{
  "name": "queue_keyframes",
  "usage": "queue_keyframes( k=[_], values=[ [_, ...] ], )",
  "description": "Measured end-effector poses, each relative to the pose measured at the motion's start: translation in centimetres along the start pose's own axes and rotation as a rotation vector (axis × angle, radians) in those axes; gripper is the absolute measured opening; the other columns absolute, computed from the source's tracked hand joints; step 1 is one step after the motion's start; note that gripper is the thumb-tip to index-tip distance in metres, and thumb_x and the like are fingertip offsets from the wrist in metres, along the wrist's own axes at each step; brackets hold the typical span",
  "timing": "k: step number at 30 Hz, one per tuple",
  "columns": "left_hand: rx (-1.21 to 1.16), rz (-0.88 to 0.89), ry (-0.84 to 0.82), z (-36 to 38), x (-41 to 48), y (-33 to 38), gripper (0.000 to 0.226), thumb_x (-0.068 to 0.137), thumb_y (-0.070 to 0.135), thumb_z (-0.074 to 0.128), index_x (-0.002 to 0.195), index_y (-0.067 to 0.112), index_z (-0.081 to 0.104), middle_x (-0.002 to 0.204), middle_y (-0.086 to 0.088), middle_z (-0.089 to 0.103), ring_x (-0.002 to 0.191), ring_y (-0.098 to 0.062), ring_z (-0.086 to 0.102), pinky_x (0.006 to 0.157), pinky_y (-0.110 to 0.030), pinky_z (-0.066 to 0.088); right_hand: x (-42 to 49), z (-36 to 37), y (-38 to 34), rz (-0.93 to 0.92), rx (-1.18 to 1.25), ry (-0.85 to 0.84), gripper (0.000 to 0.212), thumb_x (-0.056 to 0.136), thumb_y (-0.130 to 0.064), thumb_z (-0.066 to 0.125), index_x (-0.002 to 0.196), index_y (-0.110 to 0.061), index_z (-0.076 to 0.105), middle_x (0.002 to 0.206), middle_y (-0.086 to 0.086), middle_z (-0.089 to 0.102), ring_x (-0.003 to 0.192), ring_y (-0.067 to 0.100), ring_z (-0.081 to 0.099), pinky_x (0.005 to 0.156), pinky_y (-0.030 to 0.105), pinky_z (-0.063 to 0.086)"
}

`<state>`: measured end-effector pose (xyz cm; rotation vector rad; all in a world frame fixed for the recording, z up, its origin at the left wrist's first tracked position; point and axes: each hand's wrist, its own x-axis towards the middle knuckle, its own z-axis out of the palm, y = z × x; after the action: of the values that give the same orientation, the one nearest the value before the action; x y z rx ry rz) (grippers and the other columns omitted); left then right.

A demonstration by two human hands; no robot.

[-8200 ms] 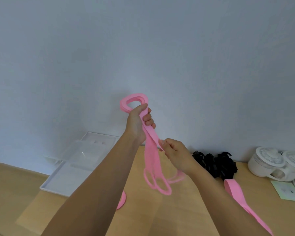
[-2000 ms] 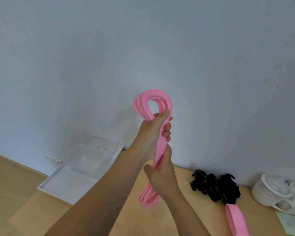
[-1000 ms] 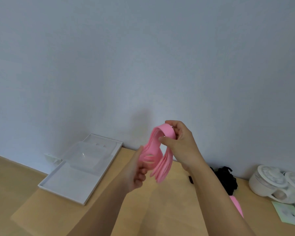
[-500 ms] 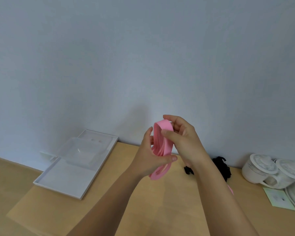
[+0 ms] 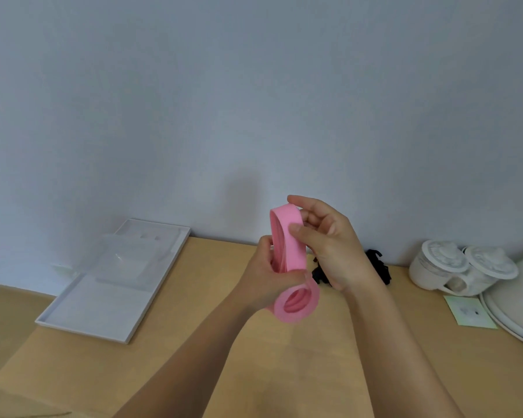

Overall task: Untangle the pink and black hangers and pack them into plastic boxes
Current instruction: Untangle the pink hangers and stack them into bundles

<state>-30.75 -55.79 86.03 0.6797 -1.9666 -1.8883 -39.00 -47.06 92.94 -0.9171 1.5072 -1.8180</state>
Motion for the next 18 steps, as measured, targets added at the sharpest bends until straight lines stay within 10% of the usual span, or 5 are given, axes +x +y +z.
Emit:
queue_keyframes(
  k=[7,18],
  values=[
    [0.052,-0.195,-0.2,4.7,-0.7,-4.2,0.076,0.041,0.033,0.08,0.108,0.02,0.046,0.11,-0.013,0.066,0.096,-0.027,0.067,0.083,-0.045,0.055,-1.4,-5.8,4.4,0.185,-0.119,0.196,0.032,0.085,0.001,0.062,0.113,-0.014,0.058,0.083,0.002,0.065,0.071,0.01,0.06,0.057,0.015,0.049],
    [-0.054,-0.545,-0.265,12.7,0.4,-11.6,0.046,0.073,0.008,0.077,0.102,0.02,0.043,0.099,-0.004,0.06,0.083,-0.018,0.064,0.068,-0.027,0.051,-2.6,-14.3,13.2,0.604,-0.53,0.123,0.047,0.085,-0.007,0.065,0.129,-0.005,0.05,0.115,0.011,0.06,0.103,0.021,0.059,0.092,0.035,0.05]
  ],
)
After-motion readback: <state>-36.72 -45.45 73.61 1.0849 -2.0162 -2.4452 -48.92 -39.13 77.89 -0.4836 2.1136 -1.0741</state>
